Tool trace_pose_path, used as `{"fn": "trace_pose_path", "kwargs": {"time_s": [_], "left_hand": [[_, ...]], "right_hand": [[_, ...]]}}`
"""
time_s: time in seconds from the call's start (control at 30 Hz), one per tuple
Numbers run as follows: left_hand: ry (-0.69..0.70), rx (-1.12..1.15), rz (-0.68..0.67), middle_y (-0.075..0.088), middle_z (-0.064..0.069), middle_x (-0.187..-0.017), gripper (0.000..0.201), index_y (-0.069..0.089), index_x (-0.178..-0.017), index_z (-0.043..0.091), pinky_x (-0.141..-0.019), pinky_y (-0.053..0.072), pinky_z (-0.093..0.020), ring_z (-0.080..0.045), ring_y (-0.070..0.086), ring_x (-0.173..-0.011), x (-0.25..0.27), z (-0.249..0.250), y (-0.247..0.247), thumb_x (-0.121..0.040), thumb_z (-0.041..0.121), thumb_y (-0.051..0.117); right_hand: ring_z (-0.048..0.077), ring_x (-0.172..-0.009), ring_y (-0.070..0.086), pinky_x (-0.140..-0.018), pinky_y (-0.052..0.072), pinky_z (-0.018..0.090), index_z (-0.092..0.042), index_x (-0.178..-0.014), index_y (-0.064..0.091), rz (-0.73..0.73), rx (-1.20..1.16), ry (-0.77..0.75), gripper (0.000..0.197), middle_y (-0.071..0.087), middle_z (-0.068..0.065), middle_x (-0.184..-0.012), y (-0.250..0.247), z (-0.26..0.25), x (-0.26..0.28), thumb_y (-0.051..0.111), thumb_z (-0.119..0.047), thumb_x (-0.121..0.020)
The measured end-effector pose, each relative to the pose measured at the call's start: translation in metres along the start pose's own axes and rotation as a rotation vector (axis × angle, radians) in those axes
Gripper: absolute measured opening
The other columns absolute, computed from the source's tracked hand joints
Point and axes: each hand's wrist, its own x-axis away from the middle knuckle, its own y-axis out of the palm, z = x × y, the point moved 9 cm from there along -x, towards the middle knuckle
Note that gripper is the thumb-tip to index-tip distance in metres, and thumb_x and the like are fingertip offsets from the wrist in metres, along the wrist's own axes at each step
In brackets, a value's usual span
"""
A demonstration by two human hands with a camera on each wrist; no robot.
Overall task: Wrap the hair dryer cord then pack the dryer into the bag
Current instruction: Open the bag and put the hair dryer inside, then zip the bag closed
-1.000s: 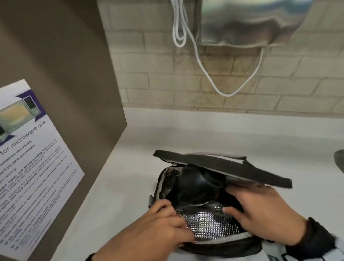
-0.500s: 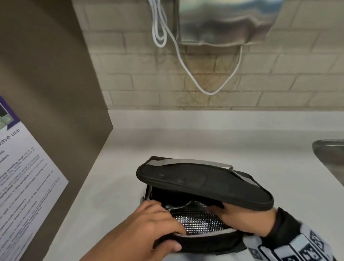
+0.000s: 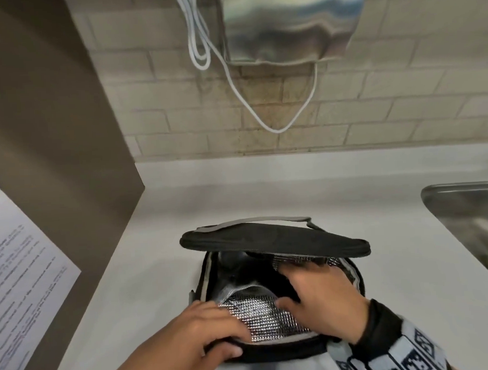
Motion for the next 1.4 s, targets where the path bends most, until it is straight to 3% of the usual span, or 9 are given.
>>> {"fn": "trace_pose_path", "kwargs": {"time_s": [0.13, 0.23, 0.33, 0.5, 0.7, 0.83, 0.93, 1.17, 1.4], "left_hand": [[0.005, 0.008, 0.096, 0.063, 0.033, -0.105, 0.02, 0.064, -0.109, 0.046, -0.088, 0.045, -0.014, 0.009, 0.059, -0.101, 0.006, 0.008, -0.022, -0.088, 0.05, 0.065], [0.026, 0.103, 0.205, 0.07, 0.024, -0.107, 0.023, 0.072, -0.106, 0.04, -0.087, 0.05, -0.015, 0.001, 0.068, -0.101, 0.013, 0.026, -0.064, -0.085, 0.051, 0.069], [0.119, 0.159, 0.206, 0.074, 0.013, -0.09, 0.02, 0.074, -0.1, 0.034, -0.072, 0.054, -0.02, -0.01, 0.073, -0.08, 0.019, 0.053, -0.101, -0.085, 0.048, 0.072], [0.177, 0.043, 0.23, 0.07, 0.023, -0.074, 0.024, 0.068, -0.097, 0.042, -0.059, 0.05, -0.01, 0.004, 0.066, -0.06, 0.002, 0.085, -0.146, -0.087, 0.061, 0.058], [0.184, -0.017, 0.21, 0.072, 0.014, -0.073, 0.011, 0.073, -0.086, 0.039, -0.065, 0.049, -0.011, -0.008, 0.068, -0.068, -0.066, 0.106, -0.173, -0.078, 0.042, 0.08], [0.048, -0.046, -0.103, 0.072, 0.012, -0.076, 0.007, 0.074, -0.084, 0.033, -0.069, 0.055, -0.025, -0.012, 0.066, -0.071, -0.144, 0.092, -0.139, -0.081, 0.038, 0.075], [0.023, -0.17, -0.396, 0.073, 0.01, -0.08, 0.006, 0.072, -0.089, 0.028, -0.066, 0.053, -0.023, -0.006, 0.064, -0.067, -0.195, 0.069, -0.094, -0.089, 0.034, 0.07], [-0.104, -0.317, -0.897, 0.073, 0.002, -0.092, 0.023, 0.07, -0.112, 0.02, -0.075, 0.05, -0.025, -0.012, 0.065, -0.076, -0.259, 0.03, -0.009, -0.094, 0.033, 0.064], [-0.172, -0.276, -1.195, 0.07, 0.006, -0.095, 0.029, 0.068, -0.117, 0.017, -0.088, 0.049, -0.032, -0.013, 0.063, -0.086, -0.256, 0.007, 0.033, -0.094, 0.034, 0.064]], "right_hand": [[0.021, -0.14, 0.034, -0.112, 0.022, 0.026, -0.026, -0.143, 0.035, -0.057, -0.05, -0.053, 0.068, 0.042, 0.0, -0.15, 0.014, 0.003, 0.001, 0.047, -0.062, -0.086], [0.017, -0.146, 0.017, -0.113, 0.003, 0.02, -0.027, -0.151, 0.021, -0.106, -0.12, -0.03, 0.101, 0.024, -0.002, -0.16, 0.029, 0.008, 0.001, 0.016, -0.077, -0.063], [0.02, -0.145, 0.022, -0.111, 0.002, 0.02, -0.023, -0.15, 0.026, -0.058, -0.152, -0.027, 0.091, 0.029, 0.001, -0.157, 0.029, 0.01, 0.001, 0.027, -0.073, -0.074], [0.012, -0.136, 0.038, -0.117, 0.011, 0.018, -0.03, -0.138, 0.049, 0.241, -0.243, -0.185, 0.066, 0.049, -0.009, -0.144, -0.01, 0.0, 0.018, 0.048, -0.063, -0.081], [-0.01, -0.141, 0.012, -0.109, 0.03, 0.015, -0.049, -0.146, 0.023, 0.107, -0.583, -0.317, 0.063, 0.008, -0.036, -0.154, -0.041, 0.013, 0.069, 0.056, -0.04, -0.093], [-0.01, -0.126, 0.044, -0.101, 0.039, 0.016, -0.042, -0.104, 0.067, 0.357, -0.619, -0.071, 0.029, 0.053, -0.033, -0.128, -0.045, 0.082, 0.096, 0.056, -0.06, -0.084], [-0.001, -0.1, 0.064, -0.085, 0.046, 0.011, -0.034, -0.086, 0.068, 0.598, -0.723, 0.103, 0.018, 0.069, -0.023, -0.101, -0.05, 0.128, 0.099, 0.057, -0.048, -0.088], [0.017, -0.091, 0.066, -0.078, 0.051, 0.036, -0.02, -0.108, 0.068, 0.3, -1.2, 0.073, 0.022, 0.074, -0.001, -0.103, -0.002, 0.154, 0.017, 0.05, -0.01, -0.1], [0.035, -0.117, 0.059, -0.103, 0.046, 0.042, -0.006, -0.127, 0.058, -0.067, -1.348, -0.158, 0.033, 0.064, 0.023, -0.124, 0.023, 0.136, -0.024, 0.054, -0.006, -0.094]]}}
